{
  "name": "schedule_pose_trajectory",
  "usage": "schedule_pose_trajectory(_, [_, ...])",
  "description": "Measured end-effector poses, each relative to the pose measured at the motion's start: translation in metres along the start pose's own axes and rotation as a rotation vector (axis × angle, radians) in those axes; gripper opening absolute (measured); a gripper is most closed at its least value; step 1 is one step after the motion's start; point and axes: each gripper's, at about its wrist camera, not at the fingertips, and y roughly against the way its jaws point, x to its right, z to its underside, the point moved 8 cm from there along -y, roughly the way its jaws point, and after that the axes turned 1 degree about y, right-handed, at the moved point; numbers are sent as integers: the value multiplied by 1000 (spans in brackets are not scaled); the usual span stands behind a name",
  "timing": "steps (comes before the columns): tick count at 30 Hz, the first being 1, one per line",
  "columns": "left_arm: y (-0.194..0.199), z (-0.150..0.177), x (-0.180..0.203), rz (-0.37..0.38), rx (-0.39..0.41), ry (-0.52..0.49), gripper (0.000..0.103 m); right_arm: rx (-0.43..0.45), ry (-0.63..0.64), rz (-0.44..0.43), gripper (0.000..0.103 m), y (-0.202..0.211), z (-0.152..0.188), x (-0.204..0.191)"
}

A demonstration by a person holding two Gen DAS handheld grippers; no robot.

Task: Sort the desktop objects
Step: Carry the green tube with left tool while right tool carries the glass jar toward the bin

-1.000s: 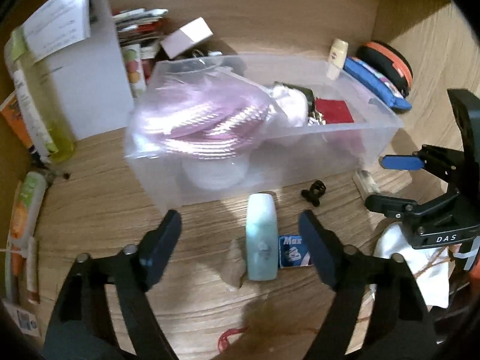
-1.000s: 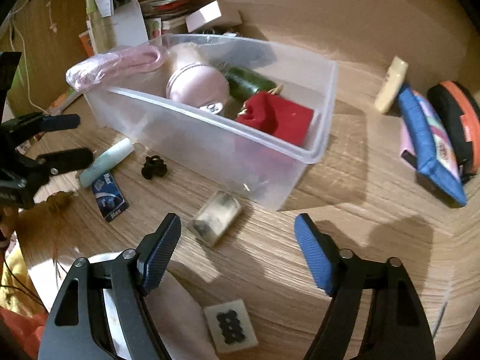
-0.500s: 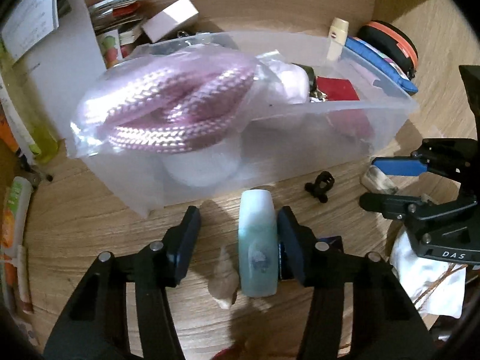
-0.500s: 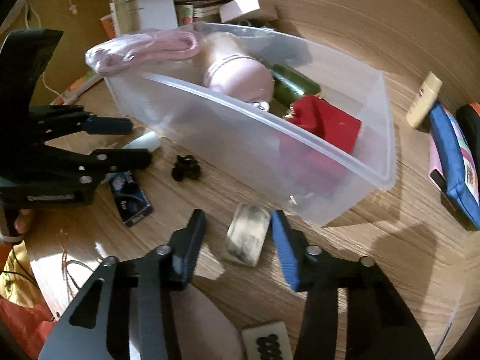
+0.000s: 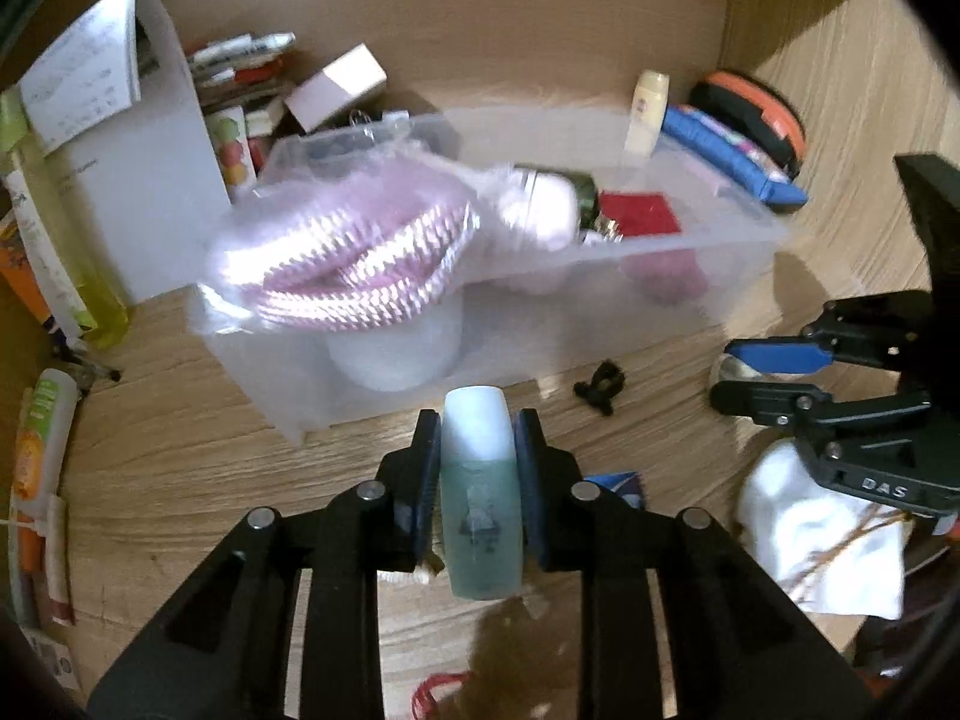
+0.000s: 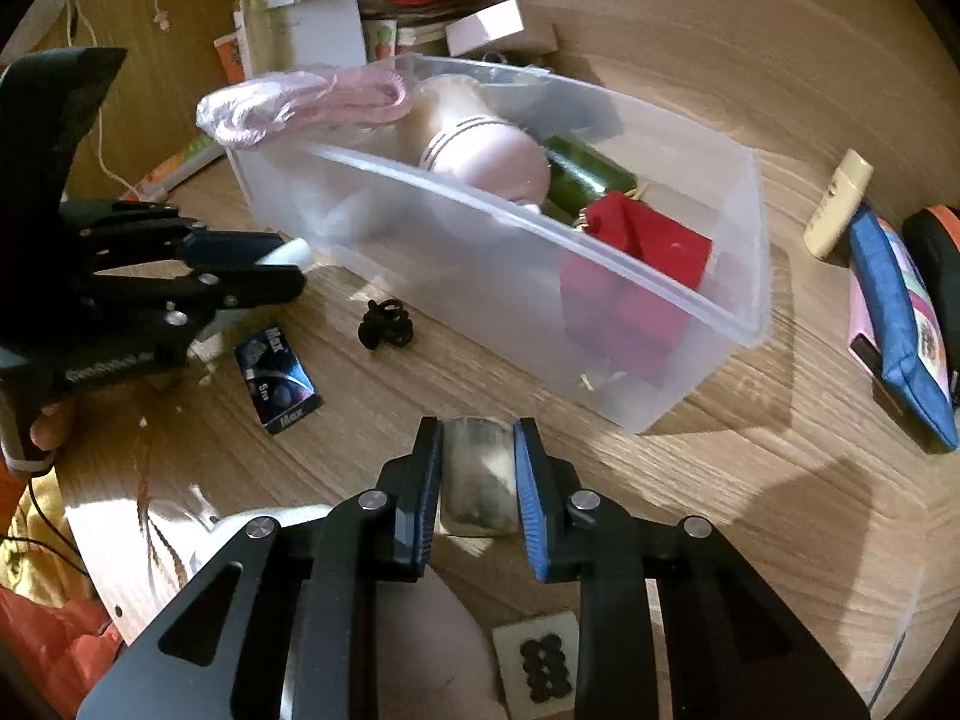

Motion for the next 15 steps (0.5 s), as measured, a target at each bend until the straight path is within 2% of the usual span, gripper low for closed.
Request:
schedule_pose_trajectory(5, [27,-11,-1,19,64,18,24,49,-16,13,22,21,-9,7])
schedule_pose_trajectory(15, [71,-56,8,71,216,26,24,171,-10,64,22,69,-34,19])
